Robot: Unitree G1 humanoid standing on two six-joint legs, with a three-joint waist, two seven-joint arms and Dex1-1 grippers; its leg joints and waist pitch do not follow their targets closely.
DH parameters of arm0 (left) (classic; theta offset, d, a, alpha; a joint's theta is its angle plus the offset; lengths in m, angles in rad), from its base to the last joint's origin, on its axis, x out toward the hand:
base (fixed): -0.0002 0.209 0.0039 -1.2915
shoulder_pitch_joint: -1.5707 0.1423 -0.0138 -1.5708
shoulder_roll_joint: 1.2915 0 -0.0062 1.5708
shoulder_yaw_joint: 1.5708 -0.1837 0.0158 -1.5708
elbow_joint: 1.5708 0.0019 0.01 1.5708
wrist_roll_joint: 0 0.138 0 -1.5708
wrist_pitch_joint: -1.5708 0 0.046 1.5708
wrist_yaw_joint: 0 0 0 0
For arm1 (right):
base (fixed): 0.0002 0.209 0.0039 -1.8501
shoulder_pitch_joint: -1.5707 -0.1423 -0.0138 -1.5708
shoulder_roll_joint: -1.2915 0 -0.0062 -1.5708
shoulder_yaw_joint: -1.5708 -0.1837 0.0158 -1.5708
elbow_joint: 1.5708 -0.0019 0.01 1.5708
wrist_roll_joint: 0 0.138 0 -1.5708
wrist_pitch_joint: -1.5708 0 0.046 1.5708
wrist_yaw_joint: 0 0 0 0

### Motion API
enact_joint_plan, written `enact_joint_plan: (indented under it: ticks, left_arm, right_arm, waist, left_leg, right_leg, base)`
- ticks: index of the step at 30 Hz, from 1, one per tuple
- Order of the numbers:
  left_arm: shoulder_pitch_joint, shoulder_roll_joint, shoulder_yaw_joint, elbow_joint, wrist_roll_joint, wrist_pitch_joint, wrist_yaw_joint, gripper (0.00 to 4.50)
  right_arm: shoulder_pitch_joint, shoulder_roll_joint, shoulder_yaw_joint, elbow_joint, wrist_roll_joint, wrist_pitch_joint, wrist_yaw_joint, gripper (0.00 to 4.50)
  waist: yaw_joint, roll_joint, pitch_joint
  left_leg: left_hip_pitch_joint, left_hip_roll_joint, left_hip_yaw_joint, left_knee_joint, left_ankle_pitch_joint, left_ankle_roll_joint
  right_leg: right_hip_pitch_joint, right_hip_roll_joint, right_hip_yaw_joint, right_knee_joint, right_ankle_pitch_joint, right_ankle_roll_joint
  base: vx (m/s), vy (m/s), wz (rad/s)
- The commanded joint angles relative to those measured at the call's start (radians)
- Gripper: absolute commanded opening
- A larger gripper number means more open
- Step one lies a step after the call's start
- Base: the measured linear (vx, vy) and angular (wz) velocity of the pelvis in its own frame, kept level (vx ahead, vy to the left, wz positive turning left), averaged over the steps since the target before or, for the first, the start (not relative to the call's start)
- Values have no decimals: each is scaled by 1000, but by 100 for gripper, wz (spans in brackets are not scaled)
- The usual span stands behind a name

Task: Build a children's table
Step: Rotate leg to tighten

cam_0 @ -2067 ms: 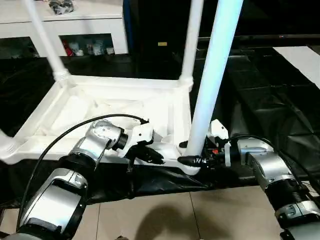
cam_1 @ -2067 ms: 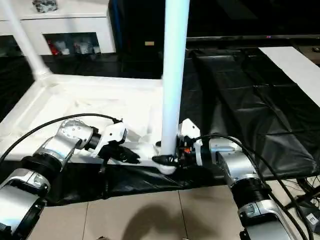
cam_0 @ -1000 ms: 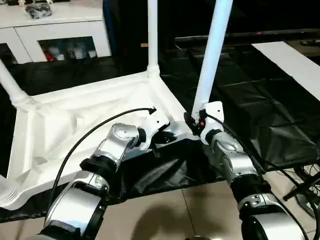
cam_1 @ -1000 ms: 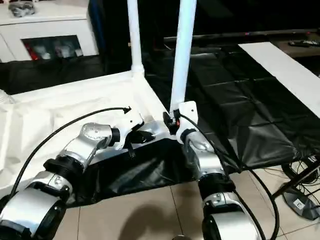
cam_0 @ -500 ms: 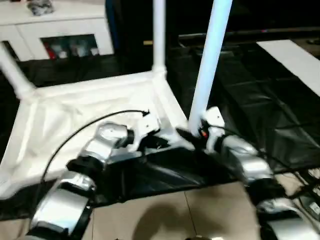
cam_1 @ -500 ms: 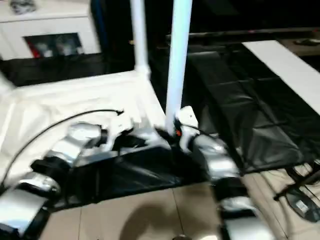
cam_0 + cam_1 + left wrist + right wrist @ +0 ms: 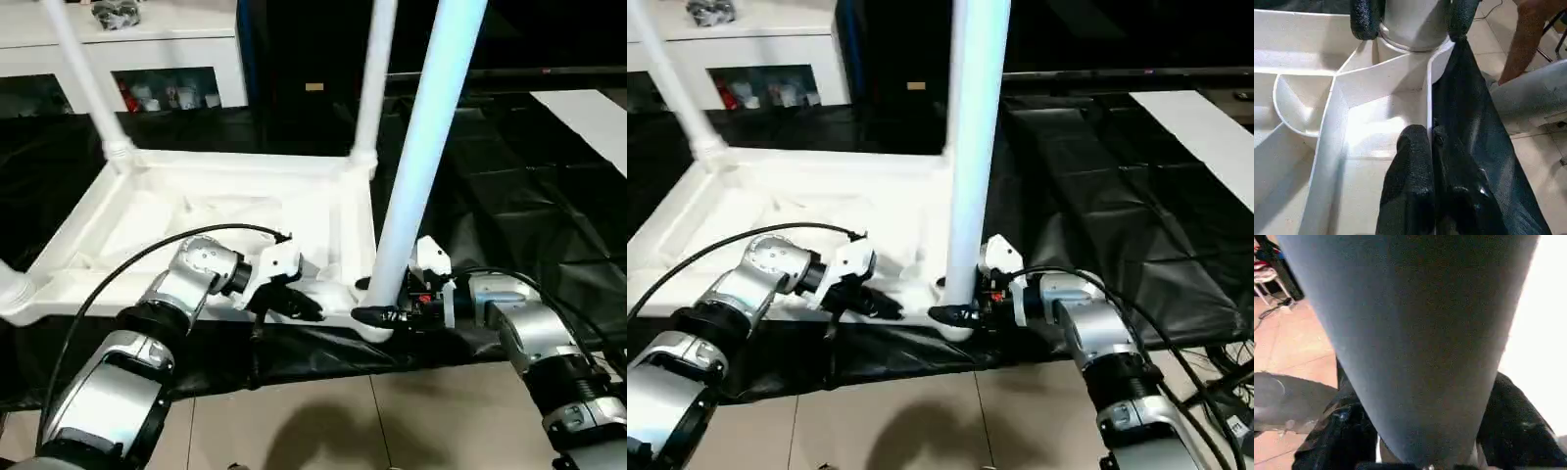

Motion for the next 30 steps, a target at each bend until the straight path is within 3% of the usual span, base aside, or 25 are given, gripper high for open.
enact_joint_plan:
  ticks: [1,6,8,10,14,17,20,22,25,30]
  left_arm:
    - [-33,-17,-15,17,17,-4,26,0]
    - [-34,-21,-7,30,10,-6,25,0]
    - [-31,-23,7,29,3,6,66,0]
    - [-31,-25,12,29,3,11,86,0]
    - [-37,-49,48,25,7,68,240,0]
    - [-30,-83,62,0,12,113,340,0]
    - [-23,-128,72,-26,17,154,435,0]
    - [-22,-147,71,-32,25,162,478,0]
    - [-19,-177,69,-36,28,162,518,0]
    - [-13,-189,50,-12,38,104,513,0]
  right_arm:
    - [23,25,100,-18,-12,48,72,232]
    - [34,30,86,-39,-1,70,72,216]
    - [34,61,33,-25,8,58,-22,213]
    - [32,74,14,-17,8,51,-64,213]
    - [13,146,-77,54,-23,23,-364,210]
    - [-5,209,-132,115,-41,6,-580,205]
    - [-34,267,-163,185,-64,-21,-766,202]
    - [-51,294,-179,220,-72,-30,-855,202]
    - [-75,335,-194,254,-84,-44,-956,199]
    - [-95,358,-159,276,-143,-78,-1017,198]
  waist:
    - [-1,-7,-53]
    - [0,-6,-53]
    - [0,-6,-53]
    - [-1,-5,-53]
    - [-14,-5,-49]
    - [-26,-6,-49]
    - [-48,-3,-50]
    - [-55,-4,-52]
    - [-61,-1,-54]
    - [-63,-2,-57]
  left_leg:
    - [10,25,-8,-68,-274,55]
    - [11,25,-8,-67,-280,51]
    - [10,25,-8,-68,-277,49]
    - [10,25,-9,-69,-281,44]
    - [14,22,-12,-72,-316,14]
    - [12,18,-18,-75,-330,0]
    - [8,17,-19,-75,-333,-7]
    - [8,14,-17,-71,-337,7]
    - [5,14,-15,-70,-314,18]
    - [3,14,-12,-67,-281,41]
  right_leg:
    - [45,-43,34,-74,-256,-234]
    - [43,-45,34,-77,-279,-229]
    - [43,-45,35,-76,-277,-227]
    - [42,-45,34,-77,-286,-224]
    - [32,-47,35,-85,-373,-200]
    - [34,-45,32,-91,-422,-171]
    - [34,-43,32,-87,-380,-189]
    - [35,-41,32,-90,-356,-194]
    - [36,-43,34,-86,-309,-207]
    - [41,-39,33,-79,-226,-225]
  base:
    - [0,0,0]
    - [0,0,0]
    - [0,0,0]
    - [0,0,0]
    - [0,0,0]
    - [0,0,0]
    - [0,0,0]
    - [0,0,0]
    - [0,0,0]
    - [0,0,0]
